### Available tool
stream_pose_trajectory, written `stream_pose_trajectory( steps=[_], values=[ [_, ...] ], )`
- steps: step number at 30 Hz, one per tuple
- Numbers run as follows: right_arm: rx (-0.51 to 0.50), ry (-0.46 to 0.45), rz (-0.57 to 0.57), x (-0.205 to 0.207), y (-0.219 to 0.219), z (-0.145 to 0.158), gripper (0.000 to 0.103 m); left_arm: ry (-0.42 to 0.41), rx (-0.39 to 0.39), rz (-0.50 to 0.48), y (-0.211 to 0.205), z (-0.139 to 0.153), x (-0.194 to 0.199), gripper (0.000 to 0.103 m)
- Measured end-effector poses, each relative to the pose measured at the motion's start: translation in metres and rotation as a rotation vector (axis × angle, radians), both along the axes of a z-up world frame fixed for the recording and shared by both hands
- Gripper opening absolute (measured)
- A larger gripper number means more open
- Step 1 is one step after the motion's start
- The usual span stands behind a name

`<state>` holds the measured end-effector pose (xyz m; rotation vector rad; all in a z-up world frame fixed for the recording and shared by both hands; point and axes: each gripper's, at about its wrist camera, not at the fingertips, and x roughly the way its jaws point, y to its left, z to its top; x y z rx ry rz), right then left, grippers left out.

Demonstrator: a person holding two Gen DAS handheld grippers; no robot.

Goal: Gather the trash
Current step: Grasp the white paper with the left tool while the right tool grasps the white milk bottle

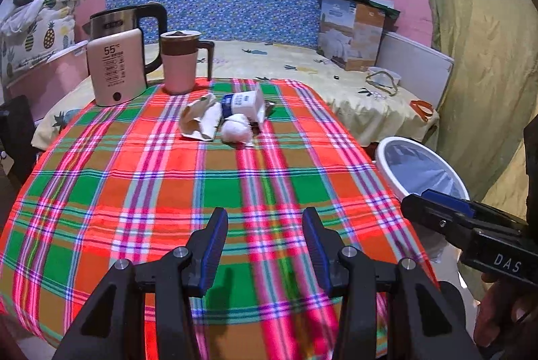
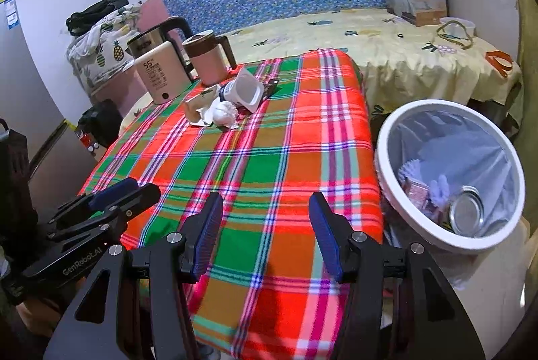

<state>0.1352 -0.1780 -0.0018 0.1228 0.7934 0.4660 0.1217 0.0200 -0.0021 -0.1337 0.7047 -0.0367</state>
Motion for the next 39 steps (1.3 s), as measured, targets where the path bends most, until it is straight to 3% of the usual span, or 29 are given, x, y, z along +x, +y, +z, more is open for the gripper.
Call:
stream_pose_trajectory(
  steps=[18,31,39],
  values=[
    [0.013,0.003,0.043,0.039,0.026,0.002,0.055,0.005,0.039,0.057,0.057,0.003,0.075,0.046],
    [0.014,0.017,0.070,0.069,0.045,-0.004,0.055,0.033,0.029,0.104,0.101,-0.016,0.159,0.046],
    [0.010,0.028,0.066,0.084,0.049,-0.008,0.055,0.064,0.015,0.091,0.106,-0.034,0.202,0.044]
  ],
)
